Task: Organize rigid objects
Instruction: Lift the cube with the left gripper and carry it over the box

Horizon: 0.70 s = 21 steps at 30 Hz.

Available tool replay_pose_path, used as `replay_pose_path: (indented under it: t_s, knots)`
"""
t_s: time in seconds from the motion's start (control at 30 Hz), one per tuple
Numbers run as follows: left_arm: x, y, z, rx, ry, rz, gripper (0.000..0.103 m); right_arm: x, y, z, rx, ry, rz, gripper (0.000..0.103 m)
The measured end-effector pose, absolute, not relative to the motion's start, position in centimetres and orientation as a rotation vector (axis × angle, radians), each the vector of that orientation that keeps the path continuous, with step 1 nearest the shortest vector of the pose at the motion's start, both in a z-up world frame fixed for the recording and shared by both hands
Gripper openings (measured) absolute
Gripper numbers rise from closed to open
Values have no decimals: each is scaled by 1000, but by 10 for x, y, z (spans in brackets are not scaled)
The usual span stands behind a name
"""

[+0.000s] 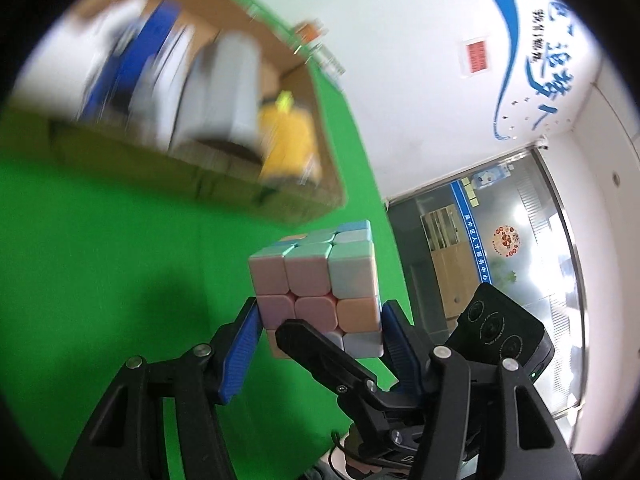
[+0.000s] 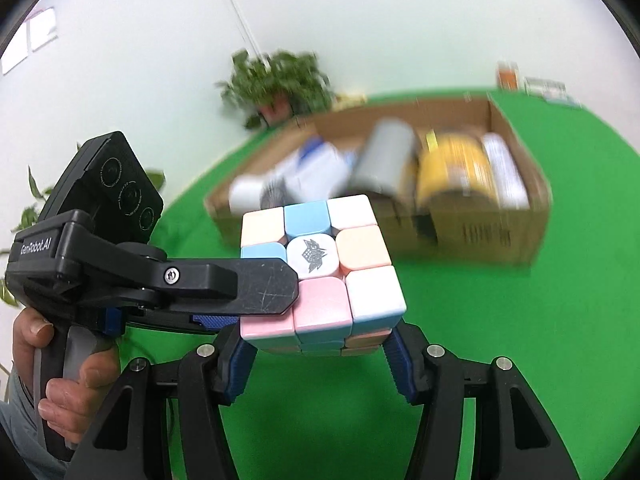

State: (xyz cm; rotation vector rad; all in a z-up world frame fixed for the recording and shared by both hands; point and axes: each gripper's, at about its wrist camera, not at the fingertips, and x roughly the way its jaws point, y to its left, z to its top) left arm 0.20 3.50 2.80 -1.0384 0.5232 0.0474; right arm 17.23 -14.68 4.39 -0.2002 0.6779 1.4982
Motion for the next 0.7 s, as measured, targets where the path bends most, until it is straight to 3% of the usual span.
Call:
replay_pose_path:
  t_s: [0.27, 0.47, 0.57, 0.7]
  knots:
    - [41, 99, 80, -1018, 524, 84, 59, 211, -73, 96, -130, 685, 1498, 55]
    - [81, 124, 70, -1037, 625, 126, 57, 253, -14, 80, -112, 882, 1432, 59]
    - [92, 127, 65, -1032, 637, 100, 57, 255, -8, 76, -144, 880, 1387, 62]
    - [94, 124, 74, -967, 627, 132, 58, 252, -32, 84, -139, 749, 1310, 87]
